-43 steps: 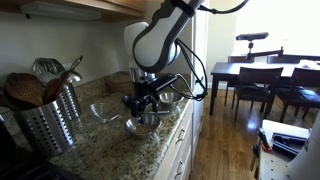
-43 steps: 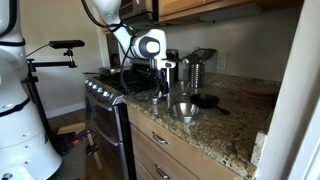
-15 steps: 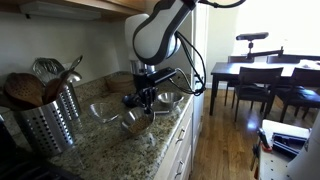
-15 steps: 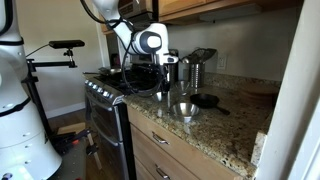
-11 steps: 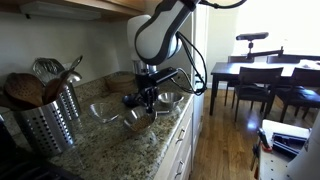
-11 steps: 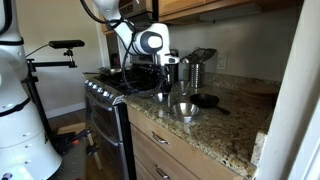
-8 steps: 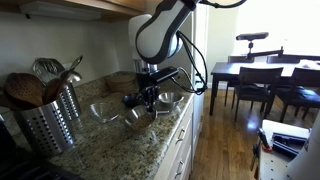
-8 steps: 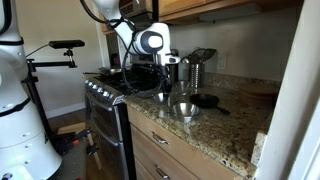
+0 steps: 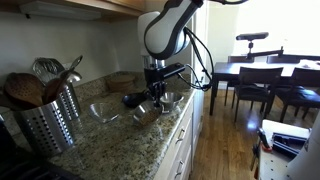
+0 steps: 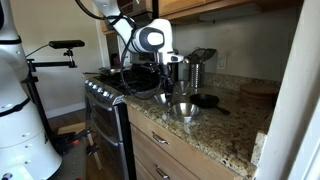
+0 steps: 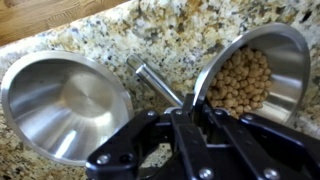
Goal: Pour the contents from the left bowl into the right bowl
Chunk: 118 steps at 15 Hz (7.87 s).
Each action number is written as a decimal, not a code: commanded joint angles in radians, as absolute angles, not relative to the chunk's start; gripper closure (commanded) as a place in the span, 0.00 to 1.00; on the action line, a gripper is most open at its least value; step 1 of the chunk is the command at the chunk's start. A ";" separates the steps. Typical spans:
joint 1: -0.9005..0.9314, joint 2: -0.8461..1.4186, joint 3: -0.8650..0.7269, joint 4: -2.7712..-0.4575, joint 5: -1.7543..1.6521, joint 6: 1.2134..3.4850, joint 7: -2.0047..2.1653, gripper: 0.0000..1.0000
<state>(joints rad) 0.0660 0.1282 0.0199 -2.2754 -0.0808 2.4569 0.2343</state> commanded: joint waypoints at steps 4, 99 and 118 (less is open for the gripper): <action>0.036 0.068 -0.001 -2.326 -0.058 2.461 0.227 0.92; 0.037 0.121 -0.039 -2.025 -0.696 1.817 0.789 0.92; 0.069 0.171 0.003 -2.001 -0.795 1.647 0.786 0.92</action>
<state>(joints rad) 0.0501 0.1690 -0.0021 -2.0068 -0.7605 1.7059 0.7742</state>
